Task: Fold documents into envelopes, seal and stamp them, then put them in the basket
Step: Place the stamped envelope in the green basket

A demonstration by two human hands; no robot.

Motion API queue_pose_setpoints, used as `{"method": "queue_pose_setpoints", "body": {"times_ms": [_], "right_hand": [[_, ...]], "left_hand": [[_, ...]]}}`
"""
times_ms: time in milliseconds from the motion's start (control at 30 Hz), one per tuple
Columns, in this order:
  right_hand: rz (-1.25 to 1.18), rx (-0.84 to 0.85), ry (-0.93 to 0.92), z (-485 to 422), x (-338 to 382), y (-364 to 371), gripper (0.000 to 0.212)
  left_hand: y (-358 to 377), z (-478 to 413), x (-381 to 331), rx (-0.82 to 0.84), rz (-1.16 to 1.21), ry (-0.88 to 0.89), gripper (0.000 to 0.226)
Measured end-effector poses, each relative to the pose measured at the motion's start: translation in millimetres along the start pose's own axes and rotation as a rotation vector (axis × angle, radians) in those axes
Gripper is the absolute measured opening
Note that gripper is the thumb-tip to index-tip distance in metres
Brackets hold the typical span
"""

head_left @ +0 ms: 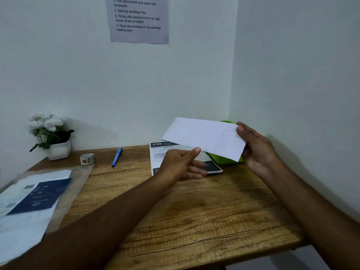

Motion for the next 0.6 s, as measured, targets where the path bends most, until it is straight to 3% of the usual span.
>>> {"method": "queue_pose_setpoints", "body": {"times_ms": [133, 367, 600], "right_hand": [[-0.059, 0.024, 0.015, -5.4, 6.2, -11.8, 0.014], [0.025, 0.075, 0.058, -20.8, 37.3, -35.8, 0.025], [0.424, 0.054, 0.116, -53.3, 52.9, -53.8, 0.025]], "left_hand": [[23.2, -24.5, -13.0, -0.044, 0.176, 0.036, 0.025], [45.5, -68.2, -39.1, -0.053, 0.015, 0.042, 0.029], [58.9, -105.9, -46.6, -0.049, -0.141, 0.007, 0.021]]}}
Point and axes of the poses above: each hand's wrist, its own z-axis away from the middle knuckle, its own y-axis out of the palm, x = y × z, the point moved 7 cm from there along -z, towards the middle knuckle
